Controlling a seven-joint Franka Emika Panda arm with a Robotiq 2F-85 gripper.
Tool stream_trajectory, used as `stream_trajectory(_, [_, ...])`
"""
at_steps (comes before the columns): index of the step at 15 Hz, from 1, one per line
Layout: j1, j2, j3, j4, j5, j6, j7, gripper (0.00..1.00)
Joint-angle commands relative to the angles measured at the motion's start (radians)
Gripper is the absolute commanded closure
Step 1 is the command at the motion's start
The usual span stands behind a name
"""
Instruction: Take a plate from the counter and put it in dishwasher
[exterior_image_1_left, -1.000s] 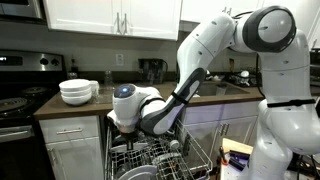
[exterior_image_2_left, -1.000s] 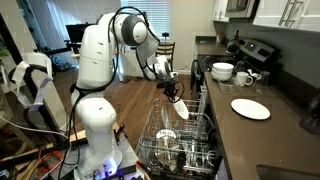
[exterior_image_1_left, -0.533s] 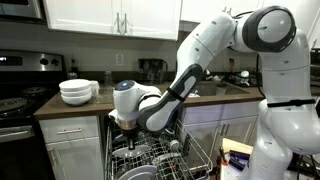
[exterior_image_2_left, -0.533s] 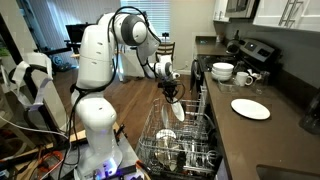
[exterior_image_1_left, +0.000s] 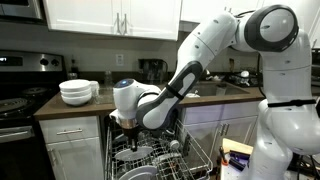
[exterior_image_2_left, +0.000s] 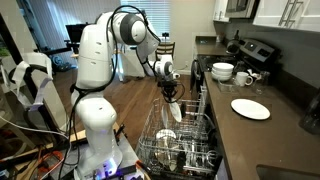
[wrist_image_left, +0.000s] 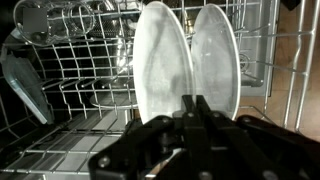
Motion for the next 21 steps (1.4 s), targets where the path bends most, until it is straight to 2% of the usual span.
stream_trajectory(1, [0.012, 0.001, -0.012, 0.001, 0.006, 0.000, -0.005, 0.96])
stream_trajectory(7, [0.010, -0.014, -0.028, 0.000, 0.004, -0.072, -0.003, 0.96])
stream_trajectory(11, [-0.012, -0.054, -0.015, -0.008, 0.054, -0.136, -0.061, 0.95])
stream_trajectory(21, [-0.041, -0.114, 0.016, -0.010, 0.295, -0.144, -0.292, 0.95])
